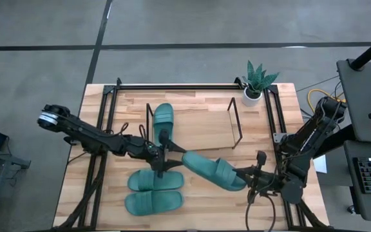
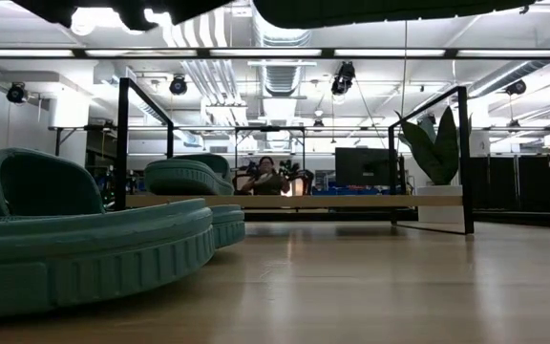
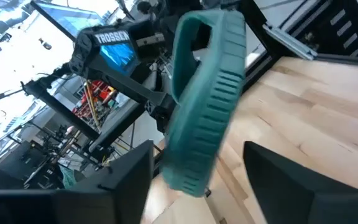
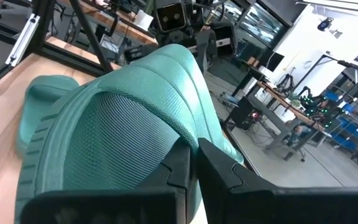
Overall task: Pick and place slides into the shelf
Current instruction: Put the green slipper on the shelf
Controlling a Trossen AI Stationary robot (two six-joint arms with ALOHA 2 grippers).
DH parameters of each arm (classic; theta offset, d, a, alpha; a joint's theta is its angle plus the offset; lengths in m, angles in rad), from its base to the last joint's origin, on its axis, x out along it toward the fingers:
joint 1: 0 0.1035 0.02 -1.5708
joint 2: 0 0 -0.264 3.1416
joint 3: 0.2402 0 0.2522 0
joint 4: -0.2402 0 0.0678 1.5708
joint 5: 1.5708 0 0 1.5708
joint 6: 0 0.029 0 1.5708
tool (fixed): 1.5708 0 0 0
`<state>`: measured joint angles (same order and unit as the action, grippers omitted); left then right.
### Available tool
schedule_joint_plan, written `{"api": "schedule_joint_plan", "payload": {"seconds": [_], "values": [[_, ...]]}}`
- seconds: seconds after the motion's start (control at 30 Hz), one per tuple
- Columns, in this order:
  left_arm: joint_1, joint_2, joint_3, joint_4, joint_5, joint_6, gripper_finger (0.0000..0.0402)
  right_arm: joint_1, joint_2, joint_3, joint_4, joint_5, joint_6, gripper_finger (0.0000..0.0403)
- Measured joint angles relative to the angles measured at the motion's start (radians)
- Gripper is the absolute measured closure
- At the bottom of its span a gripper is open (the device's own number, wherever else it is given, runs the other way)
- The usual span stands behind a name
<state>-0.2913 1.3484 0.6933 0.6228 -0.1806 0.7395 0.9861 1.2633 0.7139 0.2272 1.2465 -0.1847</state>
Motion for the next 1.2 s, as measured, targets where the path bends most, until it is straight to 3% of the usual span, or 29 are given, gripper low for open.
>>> {"api": "schedule_joint_plan", "payload": {"seconds": [0.17, 0.47, 0.7, 0.93, 1.2], "values": [[0.002, 0.051, 0.027, 0.017, -0.012, 0.001, 0.0121, -0.004, 0.000, 0.000, 0.000, -0.008, 0.000, 0.0392], [0.002, 0.143, 0.105, 0.023, -0.019, 0.026, 0.0117, -0.005, 0.000, 0.000, 0.005, -0.032, 0.000, 0.0392], [0.002, 0.141, 0.104, 0.022, -0.017, 0.025, 0.0121, -0.005, 0.000, 0.000, 0.006, -0.031, -0.011, 0.0391], [0.002, 0.151, 0.117, 0.021, -0.007, -0.023, 0.0189, -0.005, 0.000, 0.000, 0.008, -0.031, -0.017, 0.0391], [0.001, 0.153, 0.118, 0.014, 0.007, -0.007, 0.0321, -0.005, 0.000, 0.000, 0.012, -0.025, -0.026, 0.0391]]}}
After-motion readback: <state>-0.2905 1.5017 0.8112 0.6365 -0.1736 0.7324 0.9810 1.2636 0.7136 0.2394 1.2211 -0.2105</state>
